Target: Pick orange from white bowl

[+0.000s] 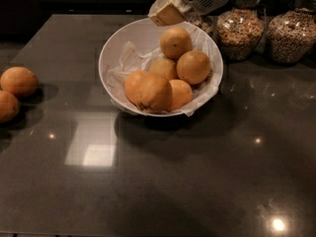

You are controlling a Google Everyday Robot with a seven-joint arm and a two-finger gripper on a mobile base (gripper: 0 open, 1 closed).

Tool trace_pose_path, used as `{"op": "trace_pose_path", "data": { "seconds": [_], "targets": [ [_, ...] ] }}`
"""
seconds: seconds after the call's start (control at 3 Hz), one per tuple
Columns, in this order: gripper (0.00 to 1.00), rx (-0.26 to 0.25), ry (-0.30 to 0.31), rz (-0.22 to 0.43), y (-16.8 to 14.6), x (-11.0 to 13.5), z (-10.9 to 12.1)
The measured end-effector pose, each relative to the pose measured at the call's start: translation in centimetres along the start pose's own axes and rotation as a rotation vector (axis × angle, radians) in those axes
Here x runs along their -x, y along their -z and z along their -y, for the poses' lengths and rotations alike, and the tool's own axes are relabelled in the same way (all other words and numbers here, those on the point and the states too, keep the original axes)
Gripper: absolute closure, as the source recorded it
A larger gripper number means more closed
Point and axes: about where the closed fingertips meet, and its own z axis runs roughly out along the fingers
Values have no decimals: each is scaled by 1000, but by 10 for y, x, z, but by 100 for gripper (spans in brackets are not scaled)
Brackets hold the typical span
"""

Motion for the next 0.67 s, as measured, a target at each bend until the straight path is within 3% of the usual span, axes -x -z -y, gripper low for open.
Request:
{"op": "trace_pose_path", "data": {
  "seconds": [0.67],
  "targets": [
    [12,23,-28,-6,1,-8,-13]
  ]
}}
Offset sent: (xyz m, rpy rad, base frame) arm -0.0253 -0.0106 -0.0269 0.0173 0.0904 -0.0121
